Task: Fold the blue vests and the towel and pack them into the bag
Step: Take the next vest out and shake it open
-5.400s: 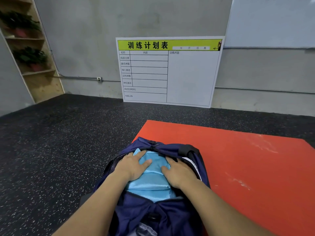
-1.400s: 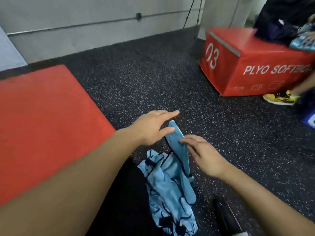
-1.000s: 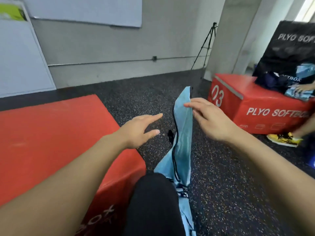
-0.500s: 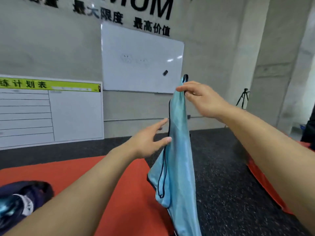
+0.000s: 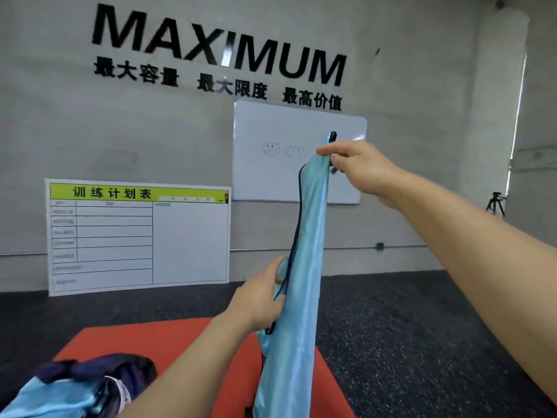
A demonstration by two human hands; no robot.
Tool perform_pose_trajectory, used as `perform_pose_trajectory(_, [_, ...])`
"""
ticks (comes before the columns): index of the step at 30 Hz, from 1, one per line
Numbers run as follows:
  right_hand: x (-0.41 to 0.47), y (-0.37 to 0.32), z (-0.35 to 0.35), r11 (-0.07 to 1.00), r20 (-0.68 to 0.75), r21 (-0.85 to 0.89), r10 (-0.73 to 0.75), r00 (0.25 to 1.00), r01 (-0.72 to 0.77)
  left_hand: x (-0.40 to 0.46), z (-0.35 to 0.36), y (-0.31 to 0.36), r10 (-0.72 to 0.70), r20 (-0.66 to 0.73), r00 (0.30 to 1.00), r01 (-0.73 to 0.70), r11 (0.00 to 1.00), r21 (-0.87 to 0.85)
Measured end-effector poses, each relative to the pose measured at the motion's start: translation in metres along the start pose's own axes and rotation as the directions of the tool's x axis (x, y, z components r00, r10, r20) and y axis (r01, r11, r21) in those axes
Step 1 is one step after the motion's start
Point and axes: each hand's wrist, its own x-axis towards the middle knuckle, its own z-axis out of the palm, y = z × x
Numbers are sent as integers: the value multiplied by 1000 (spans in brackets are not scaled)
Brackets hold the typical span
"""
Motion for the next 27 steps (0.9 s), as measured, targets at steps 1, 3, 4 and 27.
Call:
perform_pose_trajectory(1, [1,-1,2,1000,0,9,3,1000,-3,1,2,-7,-26,-13,1000,26,999,19])
perform_pose_trajectory(3, [4,-2,5,999,-6,30,15,1000,-15,1,7,-21,-101,-25,995,103,993,58])
perform_pose_trajectory(4, [4,-2,6,999,-7,45,26,1000,-25,-1,12,-28,-139,-24,990,140,987,81])
perform_pose_trajectory(27, [-6,72,28,889,218,298,290,932,-347,6,-225,-38,34,-611,791,63,989,136])
